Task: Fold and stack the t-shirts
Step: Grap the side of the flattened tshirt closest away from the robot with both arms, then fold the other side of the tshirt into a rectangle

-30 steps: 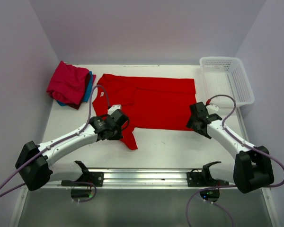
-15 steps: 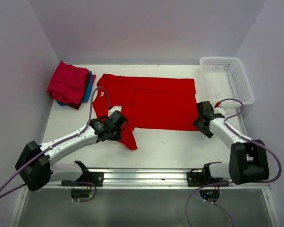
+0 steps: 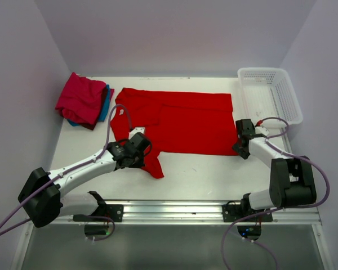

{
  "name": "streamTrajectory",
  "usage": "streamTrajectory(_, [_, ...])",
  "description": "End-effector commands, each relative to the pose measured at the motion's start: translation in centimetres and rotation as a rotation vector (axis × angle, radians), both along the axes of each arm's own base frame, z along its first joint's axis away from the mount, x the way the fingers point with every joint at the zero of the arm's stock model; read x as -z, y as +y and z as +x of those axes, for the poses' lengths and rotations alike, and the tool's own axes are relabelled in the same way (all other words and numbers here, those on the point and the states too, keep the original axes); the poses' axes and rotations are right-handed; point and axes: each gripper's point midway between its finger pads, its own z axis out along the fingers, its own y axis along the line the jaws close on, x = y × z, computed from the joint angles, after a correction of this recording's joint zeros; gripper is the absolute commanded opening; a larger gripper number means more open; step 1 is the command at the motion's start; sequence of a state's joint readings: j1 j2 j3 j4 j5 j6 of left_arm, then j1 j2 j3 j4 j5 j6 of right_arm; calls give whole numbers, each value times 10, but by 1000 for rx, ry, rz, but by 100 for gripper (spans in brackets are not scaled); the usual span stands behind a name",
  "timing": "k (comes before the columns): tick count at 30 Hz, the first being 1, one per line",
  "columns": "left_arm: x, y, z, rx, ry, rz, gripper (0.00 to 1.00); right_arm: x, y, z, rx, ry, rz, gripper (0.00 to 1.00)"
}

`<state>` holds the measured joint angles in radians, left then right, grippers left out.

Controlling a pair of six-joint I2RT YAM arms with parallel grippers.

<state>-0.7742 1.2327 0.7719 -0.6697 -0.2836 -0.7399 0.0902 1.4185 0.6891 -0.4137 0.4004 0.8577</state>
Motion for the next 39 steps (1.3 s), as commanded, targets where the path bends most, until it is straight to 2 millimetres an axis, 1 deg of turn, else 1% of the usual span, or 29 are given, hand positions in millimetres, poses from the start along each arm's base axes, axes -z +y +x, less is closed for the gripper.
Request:
streamTrajectory(1, [-7,-6,8,-10,-31,-32,0,-1,-1,8,8,-38,1,33])
streamTrajectory(4, [-8,-5,8,-12,-34,-29,0,0,-2,6,11,-37,1,21])
streamTrajectory(6, [-8,-5,8,-12,-33,-26,0,-2,-2,5,8,-40,4,18])
streamTrajectory(7, [-8,-5,8,-12,-32,-25,0,-2,-1,3,6,-36,5,12])
streamTrajectory(10, [-11,-4,8,-14,-34,-23,0,-4,-2,0,7,-36,1,11])
streamTrajectory(12, [-14,-3,9,-20,-44,-20,0,-6,-2,-2,5,-37,2,8])
streamTrajectory(13, [-17,-2,10,-25,-55,-22,0,-11,-2,-3,3,-49,4,7])
streamTrajectory(14, [-19,0,11,-31,-63,-18,0,-13,-2,-3,-2,-54,4,4])
streamTrajectory(15, [-22,4,14,-45,-85,-9,0,-16,-1,-2,-5,-64,7,4])
streamTrajectory(19, [-42,13,27,-90,-188,-7,0,-36,-3,3,-25,-120,-7,0])
streamTrajectory(20, [-47,18,32,-102,-213,1,0,-40,-3,5,-27,-130,-11,0])
streamTrajectory(22, [-60,19,43,-113,-265,-16,0,-48,-5,10,-36,-146,-27,0])
streamTrajectory(23, [-65,26,51,-120,-288,-9,0,-50,-6,13,-37,-149,-30,0])
streamTrajectory(24, [-71,26,60,-126,-318,-25,0,-52,-5,17,-41,-156,-30,0])
streamTrajectory(25, [-74,29,67,-134,-335,-24,0,-58,-5,23,-48,-168,-32,0])
streamTrajectory(26, [-78,38,77,-150,-353,-11,0,-56,-4,27,-53,-156,-32,0])
streamTrajectory(27, [-81,38,85,-156,-371,-17,0,-55,-2,32,-61,-152,-30,0])
streamTrajectory(28, [-78,41,92,-161,-364,0,0,-60,-1,41,-67,-162,-30,0])
streamTrajectory(29, [-82,44,100,-165,-376,10,0,-60,-1,46,-69,-158,-30,0])
streamTrajectory(30, [-84,42,108,-165,-394,5,0,-50,0,51,-75,-126,-30,0])
streamTrajectory(31, [-77,40,114,-162,-379,20,0,-54,2,60,-83,-136,-27,0])
streamTrajectory(32, [-80,41,121,-163,-384,16,0,-51,3,65,-84,-130,-24,0])
streamTrajectory(33, [-82,39,129,-167,-401,3,0,-43,3,69,-86,-106,-26,0])
streamTrajectory(34, [-76,39,134,-171,-392,7,0,-46,4,78,-89,-112,-30,0])
streamTrajectory(35, [-80,40,142,-182,-397,-10,0,-44,3,82,-87,-108,-31,0])
streamTrajectory(36, [-83,40,150,-193,-413,-27,0,-37,4,86,-88,-96,-32,0])
streamTrajectory(37, [-81,41,156,-200,-410,-29,0,-39,5,94,-91,-105,-31,0])
streamTrajectory(38, [-88,44,165,-216,-426,-46,0,-39,5,98,-94,-104,-33,0])
streamTrajectory(39, [-92,45,171,-223,-438,-51,0,-37,4,100,-90,-92,-39,0])
